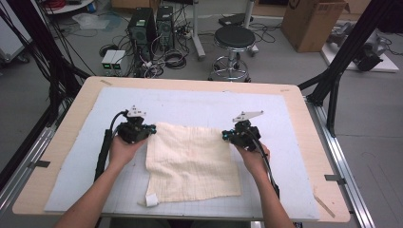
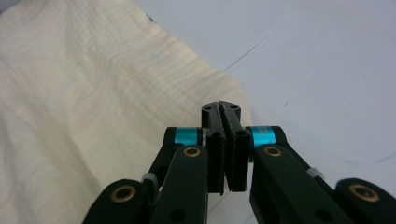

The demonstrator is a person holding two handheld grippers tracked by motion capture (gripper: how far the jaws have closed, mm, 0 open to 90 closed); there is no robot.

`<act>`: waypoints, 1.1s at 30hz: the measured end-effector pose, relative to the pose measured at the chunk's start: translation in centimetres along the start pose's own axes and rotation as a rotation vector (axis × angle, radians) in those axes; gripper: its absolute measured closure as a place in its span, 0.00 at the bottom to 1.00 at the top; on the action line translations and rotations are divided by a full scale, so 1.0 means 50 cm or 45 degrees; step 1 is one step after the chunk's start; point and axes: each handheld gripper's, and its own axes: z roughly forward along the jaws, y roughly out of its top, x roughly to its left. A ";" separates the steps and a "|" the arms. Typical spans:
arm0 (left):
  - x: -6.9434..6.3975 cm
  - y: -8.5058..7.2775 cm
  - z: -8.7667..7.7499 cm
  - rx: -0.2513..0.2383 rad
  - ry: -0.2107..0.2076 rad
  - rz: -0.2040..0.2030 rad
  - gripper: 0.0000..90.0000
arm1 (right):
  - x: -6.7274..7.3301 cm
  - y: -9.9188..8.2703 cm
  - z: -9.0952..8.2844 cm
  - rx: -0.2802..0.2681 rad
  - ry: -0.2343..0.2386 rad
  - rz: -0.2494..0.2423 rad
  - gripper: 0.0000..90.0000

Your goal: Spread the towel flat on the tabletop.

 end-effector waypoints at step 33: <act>-0.031 -0.103 -0.122 -0.142 -0.185 0.105 0.66 | 0.040 -0.003 -0.089 -0.169 0.068 -0.105 0.54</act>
